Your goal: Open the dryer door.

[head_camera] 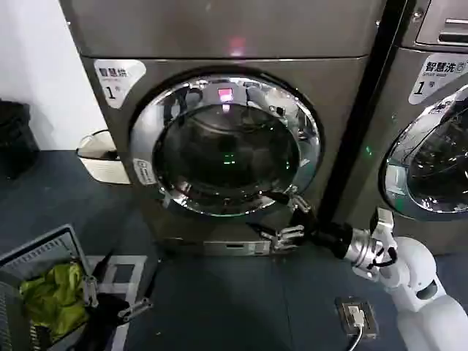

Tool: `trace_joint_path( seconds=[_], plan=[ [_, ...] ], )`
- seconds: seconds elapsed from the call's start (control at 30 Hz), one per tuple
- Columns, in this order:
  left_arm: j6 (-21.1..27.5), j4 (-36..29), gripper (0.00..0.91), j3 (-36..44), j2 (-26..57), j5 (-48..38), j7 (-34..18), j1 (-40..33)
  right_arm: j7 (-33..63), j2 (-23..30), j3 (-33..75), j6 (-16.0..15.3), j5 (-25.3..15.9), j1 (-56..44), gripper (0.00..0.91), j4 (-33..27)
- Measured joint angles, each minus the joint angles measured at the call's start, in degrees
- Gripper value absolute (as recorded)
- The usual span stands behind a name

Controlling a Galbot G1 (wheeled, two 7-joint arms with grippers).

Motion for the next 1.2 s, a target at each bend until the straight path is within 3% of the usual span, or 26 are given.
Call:
trace_joint_path(
  seconds=[0.47, 0.8, 1.2],
  plan=[
    [0.40, -1.11, 0.907, -0.13, -0.52, 0.02, 0.35, 0.81, 2.79, 3.72, -12.17, 6.08, -3.70, 10.02, 0.907, -8.50],
    [1.15, -1.24, 0.907, -0.10, -0.82, 0.20, 0.58, 0.19, 6.38, 8.69, -24.02, 6.23, -4.50, 20.69, 0.907, -16.98],
    [1.52, -1.35, 0.907, 0.28, -1.14, 0.51, 0.82, 0.00, 7.87, 16.03, -30.69, 7.66, -6.99, 27.14, 0.907, -25.06]
  ],
)
